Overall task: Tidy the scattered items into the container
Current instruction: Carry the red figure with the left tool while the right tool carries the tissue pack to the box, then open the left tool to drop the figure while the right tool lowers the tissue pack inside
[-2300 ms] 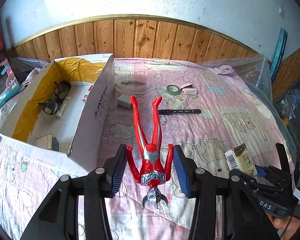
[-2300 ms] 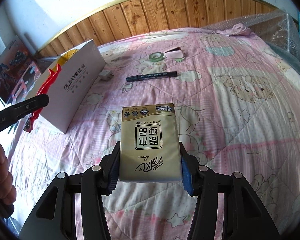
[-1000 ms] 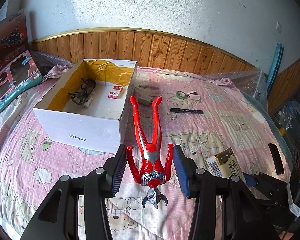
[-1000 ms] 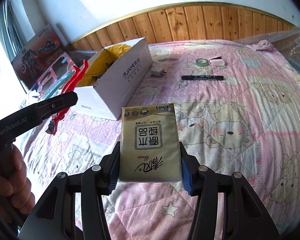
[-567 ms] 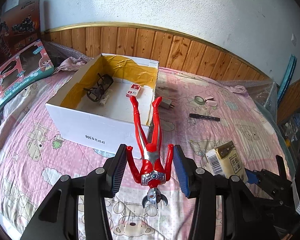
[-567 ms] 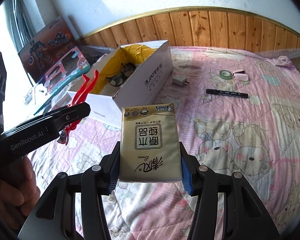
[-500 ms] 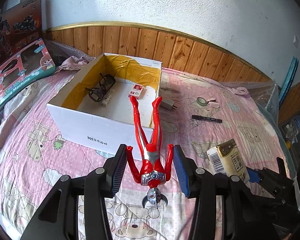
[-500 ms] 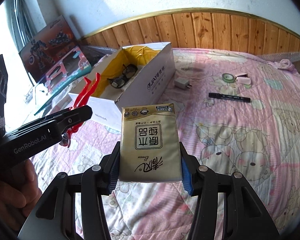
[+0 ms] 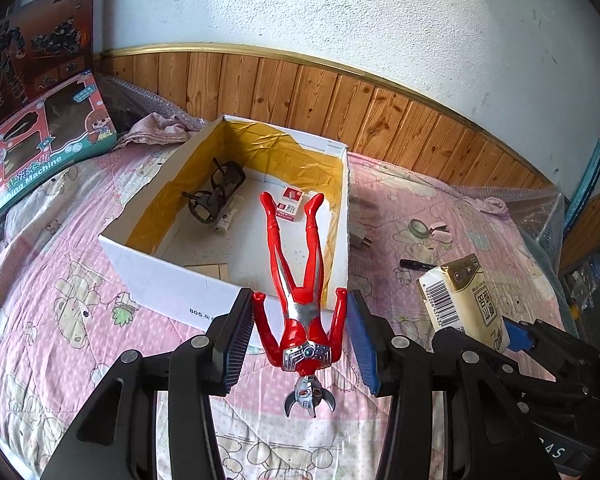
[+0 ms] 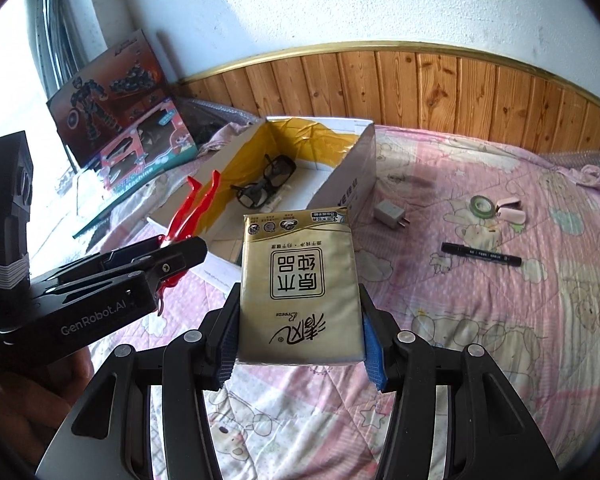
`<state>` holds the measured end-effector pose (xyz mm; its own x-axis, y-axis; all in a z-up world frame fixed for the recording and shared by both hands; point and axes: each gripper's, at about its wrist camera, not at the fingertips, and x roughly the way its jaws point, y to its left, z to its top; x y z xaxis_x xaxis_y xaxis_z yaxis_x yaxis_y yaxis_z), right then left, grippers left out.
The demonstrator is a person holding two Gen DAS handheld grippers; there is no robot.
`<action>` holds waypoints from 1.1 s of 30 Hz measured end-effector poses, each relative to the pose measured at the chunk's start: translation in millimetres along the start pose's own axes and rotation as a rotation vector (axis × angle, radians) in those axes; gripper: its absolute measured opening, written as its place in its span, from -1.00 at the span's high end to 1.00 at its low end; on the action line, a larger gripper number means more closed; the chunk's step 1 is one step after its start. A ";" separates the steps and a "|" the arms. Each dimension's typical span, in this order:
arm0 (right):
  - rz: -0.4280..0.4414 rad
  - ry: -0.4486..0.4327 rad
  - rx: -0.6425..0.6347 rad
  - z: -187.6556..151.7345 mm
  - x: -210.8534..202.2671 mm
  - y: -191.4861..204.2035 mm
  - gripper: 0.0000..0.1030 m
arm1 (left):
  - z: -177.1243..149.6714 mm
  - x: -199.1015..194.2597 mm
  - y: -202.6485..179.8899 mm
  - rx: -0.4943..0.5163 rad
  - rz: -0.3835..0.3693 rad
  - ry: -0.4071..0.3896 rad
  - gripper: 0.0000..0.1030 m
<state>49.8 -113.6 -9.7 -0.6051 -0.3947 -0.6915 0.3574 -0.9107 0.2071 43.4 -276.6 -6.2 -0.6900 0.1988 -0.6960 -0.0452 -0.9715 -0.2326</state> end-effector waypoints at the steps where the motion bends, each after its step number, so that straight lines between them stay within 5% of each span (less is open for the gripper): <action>1: 0.002 -0.001 -0.001 4.1 1.2 0.7 -0.05 | 2.9 0.7 1.0 -0.004 -0.002 -0.001 0.08; 33: 0.063 0.026 -0.092 121.7 72.6 3.9 -0.05 | 62.8 60.1 21.3 -0.061 0.010 0.050 0.08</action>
<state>-79.3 -160.6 25.2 -0.5610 -0.4468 -0.6968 0.4589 -0.8685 0.1874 -44.4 -293.5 -10.4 -0.6532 0.1972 -0.7311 0.0064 -0.9640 -0.2657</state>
